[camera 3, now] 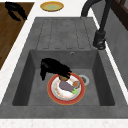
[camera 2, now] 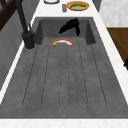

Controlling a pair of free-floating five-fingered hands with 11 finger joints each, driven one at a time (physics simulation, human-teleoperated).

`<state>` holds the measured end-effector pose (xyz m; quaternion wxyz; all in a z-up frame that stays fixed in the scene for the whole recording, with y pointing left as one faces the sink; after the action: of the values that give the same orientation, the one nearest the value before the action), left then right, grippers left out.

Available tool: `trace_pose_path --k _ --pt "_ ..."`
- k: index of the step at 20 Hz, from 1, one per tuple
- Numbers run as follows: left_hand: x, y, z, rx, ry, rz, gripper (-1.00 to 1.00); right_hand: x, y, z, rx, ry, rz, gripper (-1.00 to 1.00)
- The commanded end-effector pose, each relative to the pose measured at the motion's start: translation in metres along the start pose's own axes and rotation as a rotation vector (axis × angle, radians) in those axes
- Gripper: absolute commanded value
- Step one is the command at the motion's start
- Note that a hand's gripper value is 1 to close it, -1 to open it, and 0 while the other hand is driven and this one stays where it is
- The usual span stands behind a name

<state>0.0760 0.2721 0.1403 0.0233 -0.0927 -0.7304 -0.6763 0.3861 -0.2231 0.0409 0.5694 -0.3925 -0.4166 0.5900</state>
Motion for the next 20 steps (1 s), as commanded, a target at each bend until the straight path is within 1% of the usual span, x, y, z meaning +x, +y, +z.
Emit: trace_pose_path --k 1,3,6,8,11,16,18,19,20 --pt "0.0 0.0 0.0 0.0 0.0 0.0 0.0 -0.005 0.027 -0.015 0.023 0.007 0.019 -1.0" --pt "0.0 0.0 0.0 0.0 0.0 0.0 0.0 -0.003 0.041 -0.02 0.019 0.008 0.02 -1.0" --pt "0.0 0.0 0.0 0.0 0.0 0.0 0.0 -0.01 0.061 -0.029 0.019 0.006 0.009 -1.0" --pt "0.0 0.0 0.0 0.0 0.0 0.0 0.0 -0.012 0.074 -0.035 0.033 0.013 0.004 -1.0" --pt "0.0 0.0 0.0 0.0 0.0 0.0 0.0 -0.008 0.075 -0.051 0.122 0.018 0.035 -1.0" --pt "0.0 0.0 0.0 0.0 0.0 0.0 0.0 -0.01 0.082 -0.074 0.287 0.023 0.036 -1.0" --pt "0.0 0.0 0.0 0.0 0.0 0.0 0.0 -0.01 0.079 -0.078 0.299 0.016 0.031 -1.0" --pt "0.0 0.0 0.0 0.0 0.0 0.0 0.0 -0.009 0.073 -0.077 0.277 0.008 0.015 -1.0" --pt "0.0 0.0 0.0 0.0 0.0 0.0 0.0 -0.011 0.07 -0.077 0.249 0.006 0.01 -1.0"
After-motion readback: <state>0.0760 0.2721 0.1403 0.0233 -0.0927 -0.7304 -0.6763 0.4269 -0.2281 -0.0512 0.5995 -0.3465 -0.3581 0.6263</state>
